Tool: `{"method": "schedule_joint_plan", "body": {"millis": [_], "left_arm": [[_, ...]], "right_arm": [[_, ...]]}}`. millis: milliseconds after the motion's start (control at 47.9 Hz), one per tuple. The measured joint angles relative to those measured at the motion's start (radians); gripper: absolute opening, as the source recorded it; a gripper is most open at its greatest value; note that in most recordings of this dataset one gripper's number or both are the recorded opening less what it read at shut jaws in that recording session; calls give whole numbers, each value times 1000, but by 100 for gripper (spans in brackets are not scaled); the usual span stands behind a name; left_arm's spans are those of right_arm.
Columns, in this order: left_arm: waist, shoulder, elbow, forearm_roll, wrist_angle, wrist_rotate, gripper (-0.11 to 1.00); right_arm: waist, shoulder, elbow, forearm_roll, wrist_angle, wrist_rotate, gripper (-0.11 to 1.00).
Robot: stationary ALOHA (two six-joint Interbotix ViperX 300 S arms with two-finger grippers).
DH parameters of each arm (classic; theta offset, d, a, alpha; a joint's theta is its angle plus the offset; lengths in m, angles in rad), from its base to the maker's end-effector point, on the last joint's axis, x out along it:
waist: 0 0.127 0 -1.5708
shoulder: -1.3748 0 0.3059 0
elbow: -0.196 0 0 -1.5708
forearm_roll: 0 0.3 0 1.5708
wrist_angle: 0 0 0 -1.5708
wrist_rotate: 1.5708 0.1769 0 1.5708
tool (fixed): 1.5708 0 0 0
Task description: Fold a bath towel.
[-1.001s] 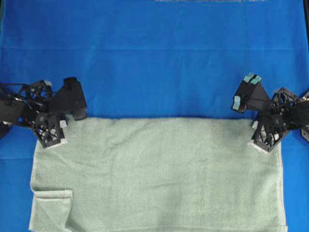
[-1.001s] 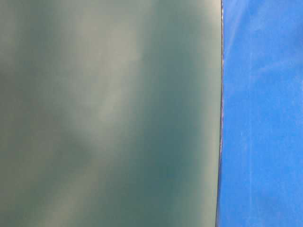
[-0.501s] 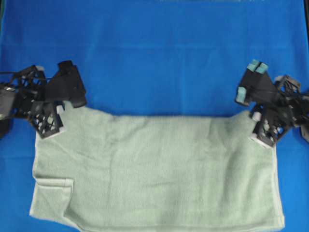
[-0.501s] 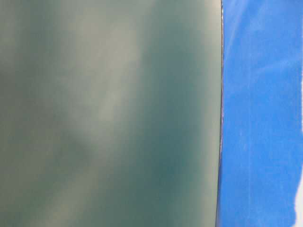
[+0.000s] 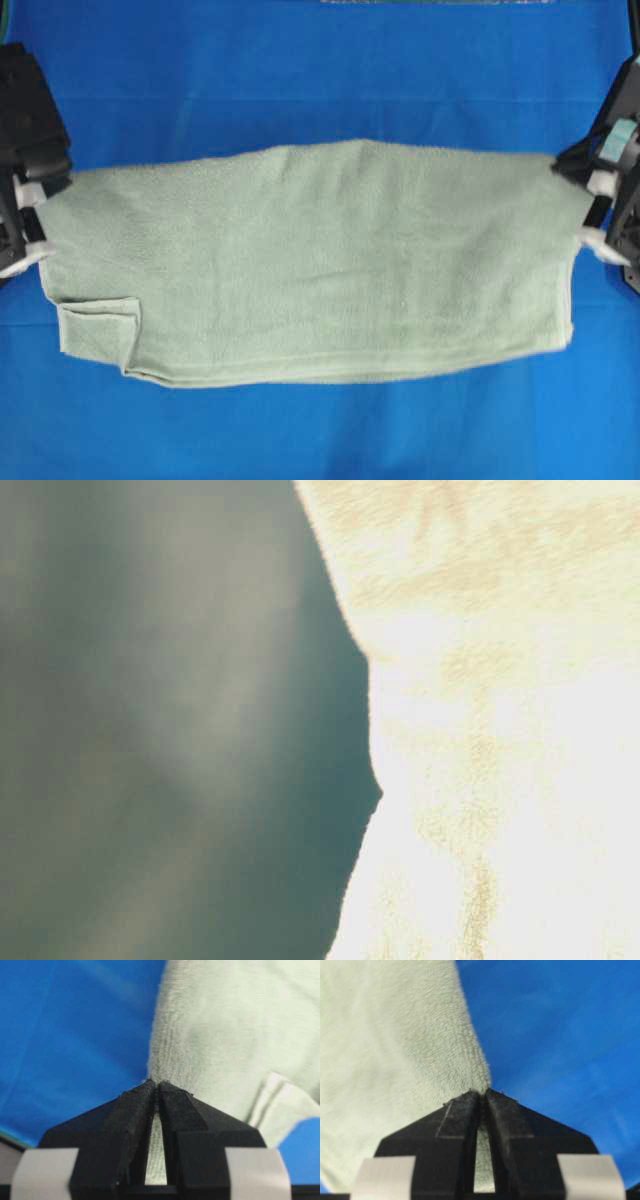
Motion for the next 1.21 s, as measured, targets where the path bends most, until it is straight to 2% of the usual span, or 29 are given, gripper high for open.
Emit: {"method": "schedule_joint_plan", "body": {"millis": [104,250,355,438,584,751,897,1001,1085,1210], "left_arm": [[-71,15,-26,-8,-44,-58,4],[-170,74,-60,-11,-163,-138,4],[-209,127,-95,-11,-232,-158,4],[-229,170,-133,-9,-264,-158,4],[-256,252,-221,-2,-293,-153,4],[-275,328,-316,8,-295,-114,4],[-275,367,-368,9,-295,-83,4],[-276,390,-396,9,-298,-83,4],[-281,419,-428,9,-308,-81,4],[-298,476,-505,11,-330,-69,4]], "right_arm": [[-40,14,0,-86,17,2,8],[-184,48,-11,-249,-9,0,8],[-299,75,-28,-341,-95,-11,8],[-405,104,-48,-379,-207,-38,8],[-558,169,-92,-391,-387,-103,8],[-638,249,-140,-391,-443,-152,8],[-641,261,-152,-390,-443,-152,8],[-627,225,-146,-367,-402,-153,8],[-581,156,-121,-351,-333,-155,8],[-472,28,-98,-336,-212,-147,8]]}}
